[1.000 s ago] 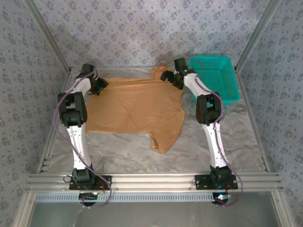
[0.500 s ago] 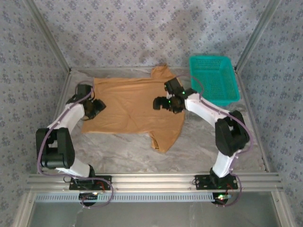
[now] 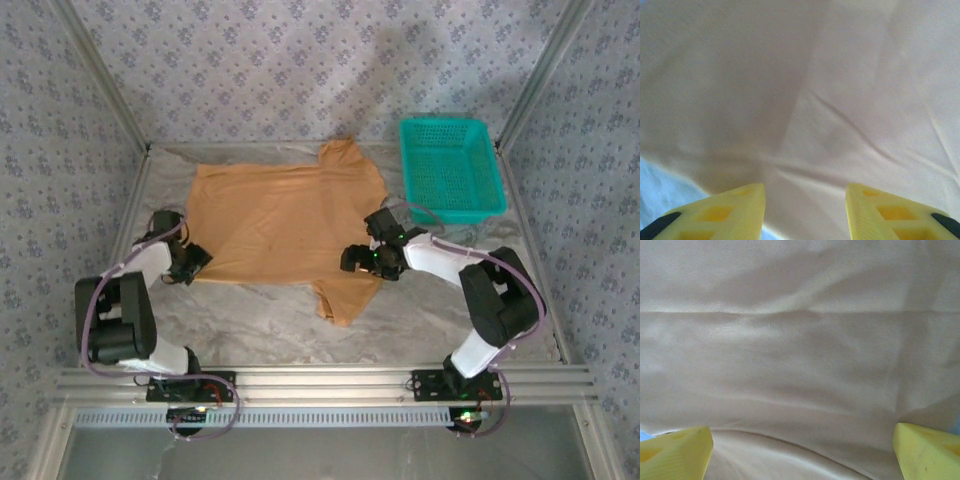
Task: Fold the inside-out t-shirt
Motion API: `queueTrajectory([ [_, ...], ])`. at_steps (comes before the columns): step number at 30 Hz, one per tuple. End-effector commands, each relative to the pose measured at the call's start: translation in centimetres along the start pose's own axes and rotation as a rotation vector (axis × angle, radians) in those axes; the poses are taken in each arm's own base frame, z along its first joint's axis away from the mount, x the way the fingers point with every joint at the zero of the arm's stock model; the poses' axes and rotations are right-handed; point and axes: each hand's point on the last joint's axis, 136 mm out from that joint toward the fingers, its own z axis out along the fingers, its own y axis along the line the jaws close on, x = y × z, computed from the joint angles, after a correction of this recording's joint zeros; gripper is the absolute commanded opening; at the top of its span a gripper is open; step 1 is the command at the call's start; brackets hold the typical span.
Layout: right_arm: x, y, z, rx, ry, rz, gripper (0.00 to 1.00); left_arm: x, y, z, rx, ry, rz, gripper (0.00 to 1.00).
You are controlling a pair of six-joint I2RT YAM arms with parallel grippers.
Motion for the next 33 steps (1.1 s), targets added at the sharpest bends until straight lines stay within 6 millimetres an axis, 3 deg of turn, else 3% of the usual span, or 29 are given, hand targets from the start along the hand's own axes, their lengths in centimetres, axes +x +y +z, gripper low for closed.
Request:
queueTrajectory([
  [1,0.0,-0.1,-2.1,-0.015,-0.010,0.028,0.95,2.7,-3.2,-3.9,0.048,-0.081,0.145,0.45],
  [4,-1.4,-0.3,-3.1,-0.039,-0.044,0.061,0.95,7.8,-7.5,-6.5,0.212,-0.092,0.288,0.41],
  [7,-2.5,-0.8,-3.1,-0.046,-0.047,0.098,0.95,13.9,-11.2,-7.4,0.407,-0.018,0.395,0.36],
  [11,-4.0,-0.3,-3.0,-0.064,-0.048,0.103,0.95,20.6,-14.0,-7.0,0.515,0.108,0.513,0.35],
  [14,-4.4,0.4,-2.6,-0.068,-0.034,0.094,0.95,24.1,-15.5,-6.0,0.520,0.162,0.588,0.35],
  [18,-4.4,1.0,-2.2,-0.072,-0.023,0.083,0.94,26.6,-16.7,-4.2,0.492,0.221,0.599,0.33],
  [23,-4.6,1.2,-2.2,-0.073,-0.022,0.082,0.94,28.0,-16.4,-2.2,0.430,0.268,0.597,0.26],
  [33,-5.0,2.2,0.0,-0.063,0.021,0.069,0.94,30.6,-15.2,-1.1,0.385,0.326,0.585,0.25],
])
